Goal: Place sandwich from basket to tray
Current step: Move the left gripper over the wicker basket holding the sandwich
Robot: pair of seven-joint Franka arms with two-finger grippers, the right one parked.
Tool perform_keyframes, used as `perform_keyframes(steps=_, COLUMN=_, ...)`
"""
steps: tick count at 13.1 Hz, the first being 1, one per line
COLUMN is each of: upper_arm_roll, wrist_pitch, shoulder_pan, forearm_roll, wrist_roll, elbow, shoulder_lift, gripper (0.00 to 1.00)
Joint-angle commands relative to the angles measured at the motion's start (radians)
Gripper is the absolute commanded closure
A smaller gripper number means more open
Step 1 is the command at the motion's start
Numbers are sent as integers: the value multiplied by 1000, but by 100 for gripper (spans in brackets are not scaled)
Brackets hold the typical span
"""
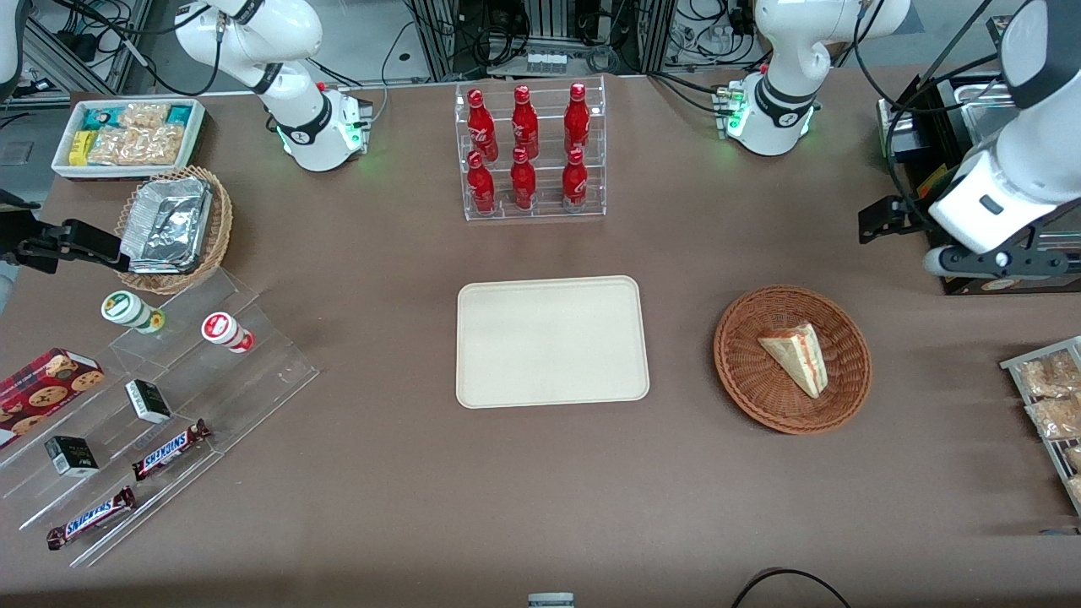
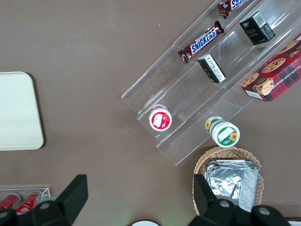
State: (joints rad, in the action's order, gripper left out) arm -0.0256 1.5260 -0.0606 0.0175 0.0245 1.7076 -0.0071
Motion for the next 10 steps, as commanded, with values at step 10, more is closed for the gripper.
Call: perform_keyframes(steps=10, upper_arm_roll=9, wrist_pitch=686, shoulder_pan=-10, forearm_roll=-7, wrist_roll=76, elbow=495, shoulder_lift=34, gripper=0)
